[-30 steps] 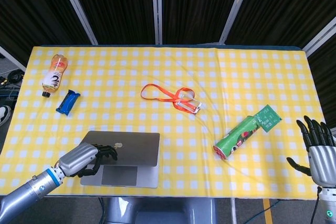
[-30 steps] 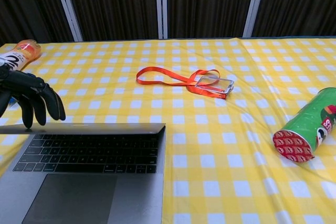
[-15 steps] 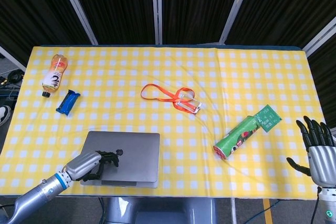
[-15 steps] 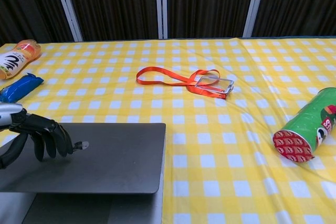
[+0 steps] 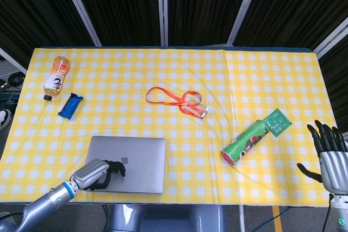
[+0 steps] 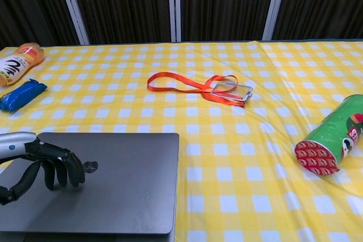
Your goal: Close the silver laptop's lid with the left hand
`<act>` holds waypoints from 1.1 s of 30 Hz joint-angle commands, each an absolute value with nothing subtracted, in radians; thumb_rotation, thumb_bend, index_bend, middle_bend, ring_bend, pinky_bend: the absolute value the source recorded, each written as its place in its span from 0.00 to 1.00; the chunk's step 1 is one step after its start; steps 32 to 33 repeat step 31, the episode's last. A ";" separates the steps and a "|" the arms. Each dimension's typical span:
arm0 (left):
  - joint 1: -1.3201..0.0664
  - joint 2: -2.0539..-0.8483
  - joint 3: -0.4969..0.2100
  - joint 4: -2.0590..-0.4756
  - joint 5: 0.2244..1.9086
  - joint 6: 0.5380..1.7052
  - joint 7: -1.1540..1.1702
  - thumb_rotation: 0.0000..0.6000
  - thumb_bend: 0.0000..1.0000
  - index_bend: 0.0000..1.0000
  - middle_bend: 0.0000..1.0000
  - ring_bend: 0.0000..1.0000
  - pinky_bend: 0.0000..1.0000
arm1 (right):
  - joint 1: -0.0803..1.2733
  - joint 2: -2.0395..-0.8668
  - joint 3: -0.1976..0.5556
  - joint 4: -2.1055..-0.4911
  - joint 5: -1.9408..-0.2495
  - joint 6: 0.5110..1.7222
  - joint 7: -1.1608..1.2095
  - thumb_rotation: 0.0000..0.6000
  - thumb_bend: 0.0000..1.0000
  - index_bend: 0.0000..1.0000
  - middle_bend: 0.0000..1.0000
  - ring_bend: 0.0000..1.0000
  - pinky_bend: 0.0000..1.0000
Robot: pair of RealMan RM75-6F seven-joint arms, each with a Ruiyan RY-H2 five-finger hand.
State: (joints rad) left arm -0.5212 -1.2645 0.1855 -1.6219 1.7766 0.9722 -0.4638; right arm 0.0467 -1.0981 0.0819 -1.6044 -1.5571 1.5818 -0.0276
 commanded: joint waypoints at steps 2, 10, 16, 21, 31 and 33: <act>-0.522 -1.282 0.191 -1.610 1.762 0.968 -0.460 1.00 1.00 0.36 0.27 0.33 0.37 | 0.047 -1.098 0.081 -1.605 -1.559 1.581 -0.028 1.00 0.00 0.00 0.00 0.00 0.00; -0.531 -1.303 0.201 -1.593 1.725 0.944 -0.461 1.00 1.00 0.36 0.27 0.33 0.37 | 0.046 -1.092 0.080 -1.608 -1.558 1.580 -0.012 1.00 0.00 0.00 0.00 0.00 0.00; -0.488 -1.291 0.174 -1.593 1.779 1.140 -0.502 1.00 1.00 0.33 0.23 0.30 0.28 | 0.045 -1.088 0.084 -1.607 -1.556 1.583 -0.002 1.00 0.00 0.00 0.00 0.00 0.00; -0.408 -1.211 0.130 -1.640 1.766 1.336 -0.387 0.98 0.97 0.14 0.01 0.02 0.01 | 0.044 -1.085 0.085 -1.608 -1.555 1.585 0.006 1.00 0.00 0.00 0.00 0.00 0.00; -0.236 -1.072 0.057 -1.843 1.510 1.501 0.034 0.99 0.00 0.00 0.00 0.00 0.00 | 0.042 -1.077 0.087 -1.609 -1.552 1.589 0.010 1.00 0.00 0.00 0.00 0.00 0.00; -0.236 -1.072 0.057 -1.843 1.510 1.501 0.034 0.99 0.00 0.00 0.00 0.00 0.00 | 0.042 -1.077 0.087 -1.609 -1.552 1.589 0.010 1.00 0.00 0.00 0.00 0.00 0.00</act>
